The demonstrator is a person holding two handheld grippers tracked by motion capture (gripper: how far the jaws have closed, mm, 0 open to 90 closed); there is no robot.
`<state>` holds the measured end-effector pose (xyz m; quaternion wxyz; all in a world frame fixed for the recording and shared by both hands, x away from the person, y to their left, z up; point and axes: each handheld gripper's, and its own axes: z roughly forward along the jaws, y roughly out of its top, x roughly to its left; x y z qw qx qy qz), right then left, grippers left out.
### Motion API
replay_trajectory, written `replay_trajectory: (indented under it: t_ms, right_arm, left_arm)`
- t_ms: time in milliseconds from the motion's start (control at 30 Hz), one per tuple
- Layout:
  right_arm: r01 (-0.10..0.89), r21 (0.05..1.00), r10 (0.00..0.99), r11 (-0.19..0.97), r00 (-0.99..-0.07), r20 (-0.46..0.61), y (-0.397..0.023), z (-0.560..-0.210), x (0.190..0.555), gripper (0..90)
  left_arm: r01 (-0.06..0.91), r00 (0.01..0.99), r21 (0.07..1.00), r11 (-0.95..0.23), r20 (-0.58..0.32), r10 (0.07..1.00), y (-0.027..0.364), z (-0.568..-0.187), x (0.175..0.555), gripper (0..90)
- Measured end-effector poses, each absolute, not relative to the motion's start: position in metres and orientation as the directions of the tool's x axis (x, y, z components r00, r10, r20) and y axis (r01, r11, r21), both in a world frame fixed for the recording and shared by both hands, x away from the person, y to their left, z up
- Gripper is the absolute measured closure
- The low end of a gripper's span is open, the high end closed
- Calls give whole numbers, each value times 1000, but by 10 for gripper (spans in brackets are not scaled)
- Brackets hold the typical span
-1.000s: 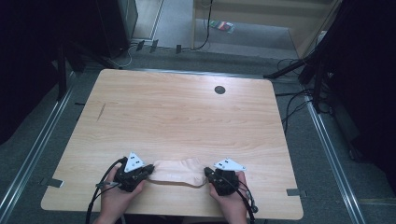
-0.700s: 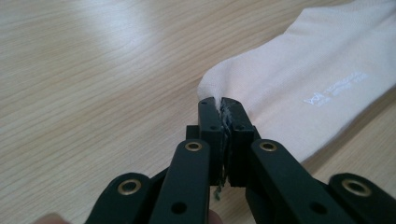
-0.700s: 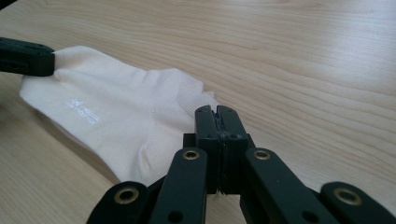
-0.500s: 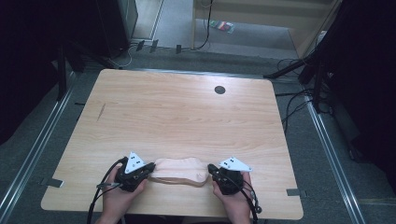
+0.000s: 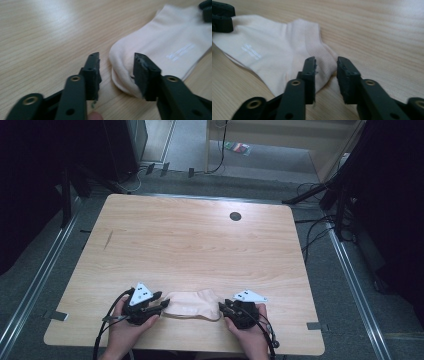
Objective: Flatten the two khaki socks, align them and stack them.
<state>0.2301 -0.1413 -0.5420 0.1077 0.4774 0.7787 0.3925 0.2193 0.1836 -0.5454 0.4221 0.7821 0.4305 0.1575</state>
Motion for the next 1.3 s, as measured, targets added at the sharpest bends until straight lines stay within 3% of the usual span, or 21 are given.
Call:
replay_trajectory:
  t_ms: [33, 133, 167, 200, 300, 500, 567, 733, 900, 1067, 1233, 1300]
  right_arm:
    - [642, 736, 824, 216, -524, 215, -142, -539, 228, 625]
    - [596, 782, 819, 180, -531, 216, -140, -532, 223, 603]
    - [561, 814, 811, 152, -542, 222, -137, -525, 217, 658]
    - [561, 814, 811, 152, -542, 222, -137, -525, 217, 658]
    - [565, 805, 759, 183, -601, 249, -118, -528, 215, 775]
    - [624, 744, 763, 240, -595, 252, -106, -545, 220, 804]
    - [643, 728, 779, 236, -573, 254, -113, -549, 221, 814]
    - [646, 725, 793, 238, -560, 239, -122, -549, 221, 889]
    - [668, 709, 790, 225, -552, 269, -123, -545, 223, 883]
    - [585, 787, 773, 196, -586, 243, -112, -527, 237, 884]
    - [622, 739, 792, 257, -575, 208, -98, -548, 253, 900]
    - [631, 741, 792, 230, -563, 234, -103, -550, 254, 900]
  left_arm:
    - [537, 576, 806, -249, -135, 806, 186, -543, 219, 551]
    - [514, 582, 833, -205, -163, 797, 191, -538, 216, 572]
    - [496, 600, 848, -189, -177, 780, 191, -535, 214, 643]
    - [496, 600, 848, -189, -177, 780, 191, -535, 214, 685]
    - [495, 663, 830, -259, -168, 730, 177, -537, 214, 744]
    - [507, 699, 775, -377, -114, 706, 169, -553, 214, 664]
    - [497, 721, 776, -389, -119, 683, 170, -553, 214, 578]
    - [495, 722, 773, -398, -110, 683, 172, -553, 215, 607]
    - [493, 720, 772, -400, -104, 686, 172, -553, 216, 647]
    - [493, 710, 773, -399, -92, 698, 171, -554, 216, 681]
    - [485, 707, 773, -409, -72, 703, 169, -553, 214, 697]
    - [481, 706, 774, -412, -64, 706, 168, -554, 213, 698]
